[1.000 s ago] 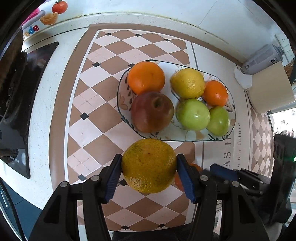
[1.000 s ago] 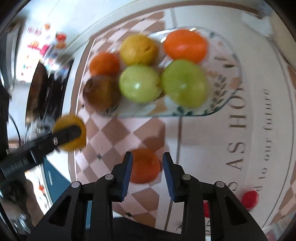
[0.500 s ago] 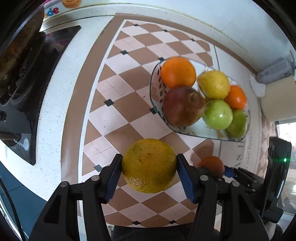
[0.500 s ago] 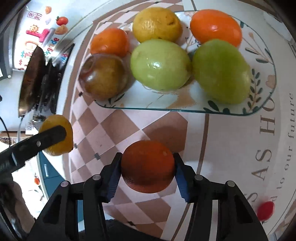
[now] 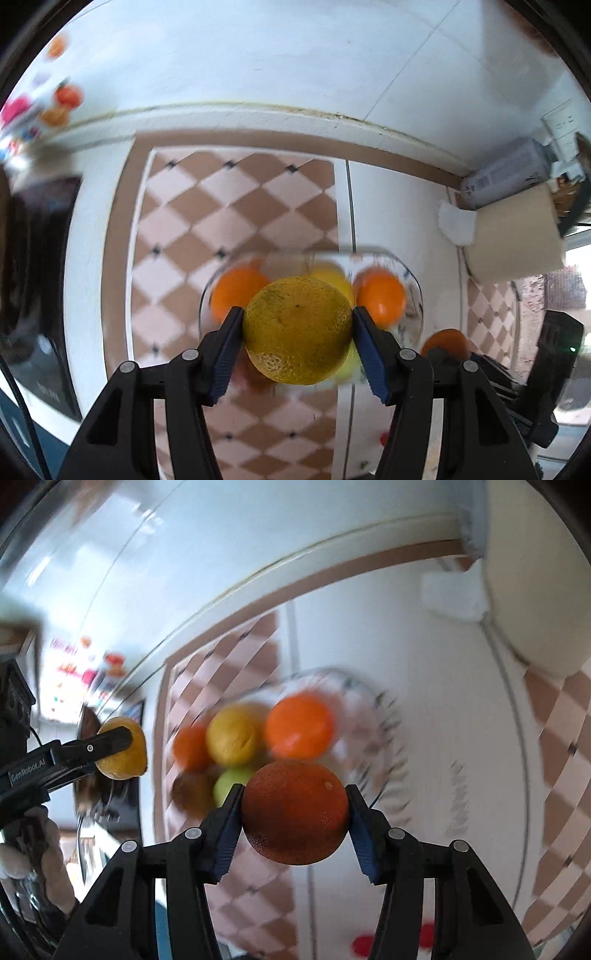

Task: Organize fruits
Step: 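Carry the lemon and orange over the floral plate with both tools, then lower the lemon and orange onto the plate and open both tools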

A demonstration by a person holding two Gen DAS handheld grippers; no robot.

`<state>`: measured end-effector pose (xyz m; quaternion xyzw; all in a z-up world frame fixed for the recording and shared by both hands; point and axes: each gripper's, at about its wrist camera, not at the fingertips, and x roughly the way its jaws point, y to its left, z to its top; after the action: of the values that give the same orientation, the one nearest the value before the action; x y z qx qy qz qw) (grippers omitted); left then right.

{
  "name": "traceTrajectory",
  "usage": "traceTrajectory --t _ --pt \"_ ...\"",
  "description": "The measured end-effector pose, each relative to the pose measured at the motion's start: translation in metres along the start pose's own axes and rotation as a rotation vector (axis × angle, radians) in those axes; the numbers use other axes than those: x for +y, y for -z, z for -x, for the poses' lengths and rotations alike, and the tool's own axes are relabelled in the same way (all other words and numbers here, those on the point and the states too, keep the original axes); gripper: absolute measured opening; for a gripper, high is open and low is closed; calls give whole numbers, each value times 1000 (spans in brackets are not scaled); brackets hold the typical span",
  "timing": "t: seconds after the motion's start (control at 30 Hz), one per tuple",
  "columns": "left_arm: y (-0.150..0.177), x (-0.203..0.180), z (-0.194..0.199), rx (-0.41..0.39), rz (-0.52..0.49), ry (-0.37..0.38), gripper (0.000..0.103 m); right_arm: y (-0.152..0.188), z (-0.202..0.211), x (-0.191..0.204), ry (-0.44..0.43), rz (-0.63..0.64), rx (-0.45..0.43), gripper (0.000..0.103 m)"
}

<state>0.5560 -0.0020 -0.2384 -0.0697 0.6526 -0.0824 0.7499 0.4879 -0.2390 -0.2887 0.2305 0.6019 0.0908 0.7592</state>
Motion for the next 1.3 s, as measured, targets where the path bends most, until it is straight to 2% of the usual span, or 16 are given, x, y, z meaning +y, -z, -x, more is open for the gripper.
traceTrajectory --t 0.1,0.23,0.33,0.5,0.57,0.83,0.87,1.0,1.13,1.23,1.3 --pt "-33 -14 -28 48 -29 -22 56 -22 -7 -16 4 -36 6 56" --pt "-60 -38 -66 134 -58 5 56 -36 -23 -25 27 -33 19 56" --pt "-67 -56 -96 206 -78 24 56 -37 -33 -25 32 -24 37 56" --pt "-62 -76 -119 280 -111 25 56 -36 -40 -24 49 13 68 56" --pt "-58 -78 -120 277 -128 -1 57 -34 -44 -20 52 32 84 56" --pt "-57 -71 -128 323 -97 14 57 -32 -50 -20 46 35 124 58" --pt "-57 -70 -130 334 -86 17 57 -33 -49 -20 44 33 125 60" --pt "-55 -72 -129 340 -75 5 57 -32 -45 -16 55 36 120 78" --pt "-53 -72 -120 318 -64 -4 57 -31 -39 -19 76 38 114 80" --pt "-52 -71 -107 277 -57 -13 57 -27 -33 -17 100 40 100 88" --pt "-50 -71 -94 237 -63 -26 67 -23 -29 -14 119 50 89 89"
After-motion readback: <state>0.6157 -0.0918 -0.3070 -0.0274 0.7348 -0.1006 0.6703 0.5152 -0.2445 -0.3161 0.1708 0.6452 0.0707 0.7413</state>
